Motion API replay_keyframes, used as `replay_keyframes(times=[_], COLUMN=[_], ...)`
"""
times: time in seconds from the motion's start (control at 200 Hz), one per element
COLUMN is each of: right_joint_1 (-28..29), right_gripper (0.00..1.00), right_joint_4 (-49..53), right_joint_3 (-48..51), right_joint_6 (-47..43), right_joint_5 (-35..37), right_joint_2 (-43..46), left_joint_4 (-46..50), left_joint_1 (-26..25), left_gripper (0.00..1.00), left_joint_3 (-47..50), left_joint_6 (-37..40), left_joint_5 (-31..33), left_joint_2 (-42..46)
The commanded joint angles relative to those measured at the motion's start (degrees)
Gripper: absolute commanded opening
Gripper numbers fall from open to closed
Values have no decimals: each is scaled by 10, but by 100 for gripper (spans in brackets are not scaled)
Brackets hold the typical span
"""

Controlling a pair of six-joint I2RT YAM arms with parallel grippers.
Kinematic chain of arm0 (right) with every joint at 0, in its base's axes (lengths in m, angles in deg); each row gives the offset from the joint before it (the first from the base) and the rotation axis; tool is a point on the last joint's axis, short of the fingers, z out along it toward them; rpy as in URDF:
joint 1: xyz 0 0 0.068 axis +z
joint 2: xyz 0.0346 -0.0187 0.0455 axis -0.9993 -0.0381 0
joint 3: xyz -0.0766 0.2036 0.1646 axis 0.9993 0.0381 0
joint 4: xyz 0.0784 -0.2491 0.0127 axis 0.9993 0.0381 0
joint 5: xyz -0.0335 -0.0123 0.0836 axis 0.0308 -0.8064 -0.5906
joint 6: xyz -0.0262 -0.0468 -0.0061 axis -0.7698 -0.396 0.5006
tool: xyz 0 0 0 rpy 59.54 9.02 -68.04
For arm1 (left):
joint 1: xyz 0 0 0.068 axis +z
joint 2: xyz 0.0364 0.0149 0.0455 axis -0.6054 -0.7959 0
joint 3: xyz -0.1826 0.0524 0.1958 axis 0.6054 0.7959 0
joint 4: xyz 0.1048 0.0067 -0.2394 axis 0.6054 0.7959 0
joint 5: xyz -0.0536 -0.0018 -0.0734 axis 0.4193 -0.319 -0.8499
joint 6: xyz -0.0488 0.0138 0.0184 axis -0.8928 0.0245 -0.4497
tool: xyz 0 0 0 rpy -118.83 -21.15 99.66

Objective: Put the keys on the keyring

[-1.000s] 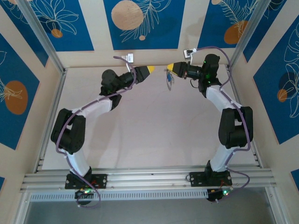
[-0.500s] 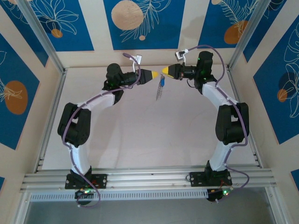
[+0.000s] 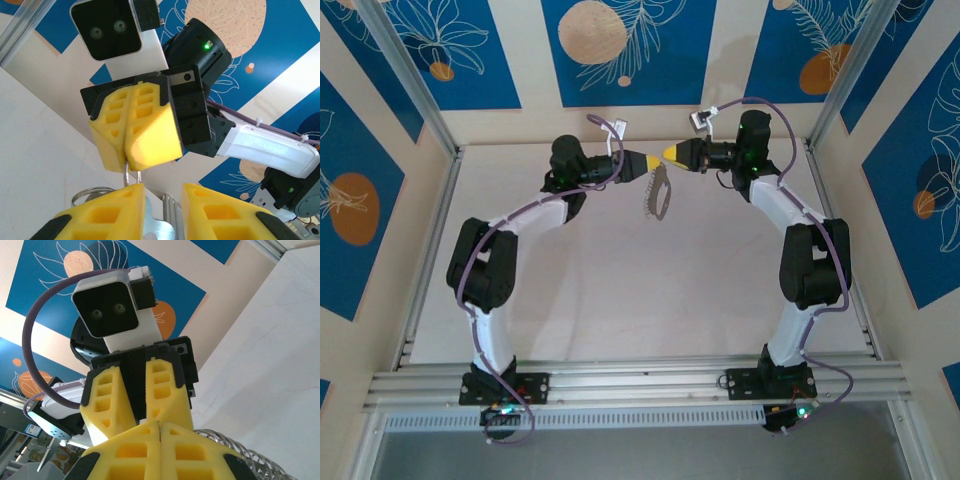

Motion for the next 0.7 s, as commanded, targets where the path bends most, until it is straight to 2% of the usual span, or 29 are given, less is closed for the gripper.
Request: replay_keyframes(times=[0.0, 0.295, 0.49, 0.695], right_joint_1=[4, -2, -2, 0], right_gripper=[0, 0, 0, 0], right_joint_4=[-6, -1, -18, -35], right_joint_3=[-13, 0, 11, 19], right_joint_6=[-9, -15, -6, 3], right_joint_5=[-17, -2, 2, 5], right_joint_2=[-1, 10, 19, 21], left_joint_4=[-16, -5, 49, 42], left_joint_1=[6, 11, 17, 20], left_gripper=[25, 25, 24, 24], left_joint_3=[-21, -7, 0, -4], left_joint_6=[5, 32, 79, 71], left_joint_5=[-14, 5, 27, 32], left_joint_2=[-15, -1, 22, 17])
